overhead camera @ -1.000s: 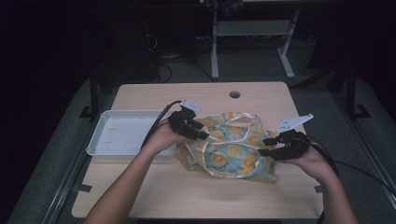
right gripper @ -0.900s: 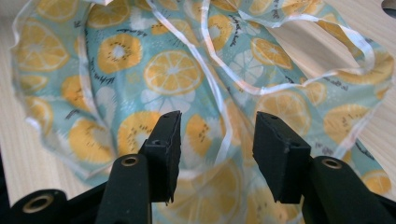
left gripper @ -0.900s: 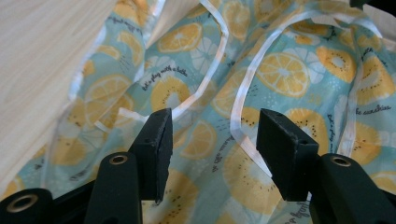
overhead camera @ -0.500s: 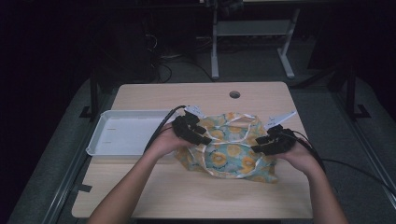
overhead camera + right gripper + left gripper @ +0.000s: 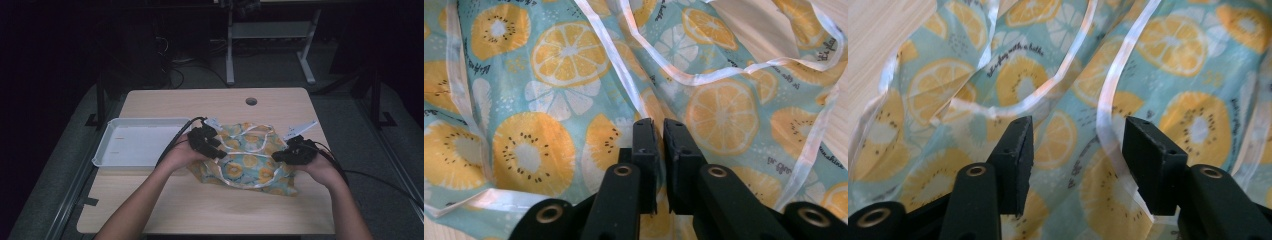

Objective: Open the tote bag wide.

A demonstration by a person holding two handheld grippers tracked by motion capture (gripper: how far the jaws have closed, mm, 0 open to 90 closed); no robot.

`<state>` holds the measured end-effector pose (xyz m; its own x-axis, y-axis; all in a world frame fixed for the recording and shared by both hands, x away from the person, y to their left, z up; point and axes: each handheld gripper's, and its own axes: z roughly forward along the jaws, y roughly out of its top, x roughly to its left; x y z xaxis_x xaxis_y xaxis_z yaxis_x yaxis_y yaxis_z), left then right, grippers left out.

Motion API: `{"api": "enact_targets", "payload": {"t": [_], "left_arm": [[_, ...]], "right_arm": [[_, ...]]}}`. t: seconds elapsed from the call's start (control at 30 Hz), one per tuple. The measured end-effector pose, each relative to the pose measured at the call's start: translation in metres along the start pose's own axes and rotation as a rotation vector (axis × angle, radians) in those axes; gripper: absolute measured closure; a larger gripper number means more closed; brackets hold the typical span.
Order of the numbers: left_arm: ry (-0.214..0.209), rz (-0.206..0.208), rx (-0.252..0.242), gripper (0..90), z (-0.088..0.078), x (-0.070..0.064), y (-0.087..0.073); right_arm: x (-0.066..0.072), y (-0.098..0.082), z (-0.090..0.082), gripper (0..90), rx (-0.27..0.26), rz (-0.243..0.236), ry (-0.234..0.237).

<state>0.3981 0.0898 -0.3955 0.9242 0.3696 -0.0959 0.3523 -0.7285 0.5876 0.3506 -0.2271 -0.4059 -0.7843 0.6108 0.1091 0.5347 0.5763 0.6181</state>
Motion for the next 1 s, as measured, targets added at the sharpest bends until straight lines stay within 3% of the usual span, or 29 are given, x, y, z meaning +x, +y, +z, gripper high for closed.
{"api": "enact_targets", "payload": {"t": [0.23, 0.43, 0.6, 1.0], "left_arm": [[0.009, 0.002, 0.011, 60.2, 0.000, 0.002, -0.002], [-0.008, -0.001, 0.020, 75.5, 0.000, 0.005, -0.005], [-0.008, 0.000, -0.008, 88.8, -0.004, 0.006, -0.005], [-0.039, -0.003, -0.062, 89.9, -0.020, 0.003, -0.003]], "right_arm": [[0.001, 0.000, -0.004, 86.8, -0.017, -0.013, 0.000], [0.001, -0.001, -0.008, 87.5, -0.041, -0.012, 0.011], [0.002, -0.001, -0.009, 88.0, -0.048, -0.025, 0.013], [0.008, 0.000, -0.017, 89.0, -0.061, -0.054, 0.016]]}}
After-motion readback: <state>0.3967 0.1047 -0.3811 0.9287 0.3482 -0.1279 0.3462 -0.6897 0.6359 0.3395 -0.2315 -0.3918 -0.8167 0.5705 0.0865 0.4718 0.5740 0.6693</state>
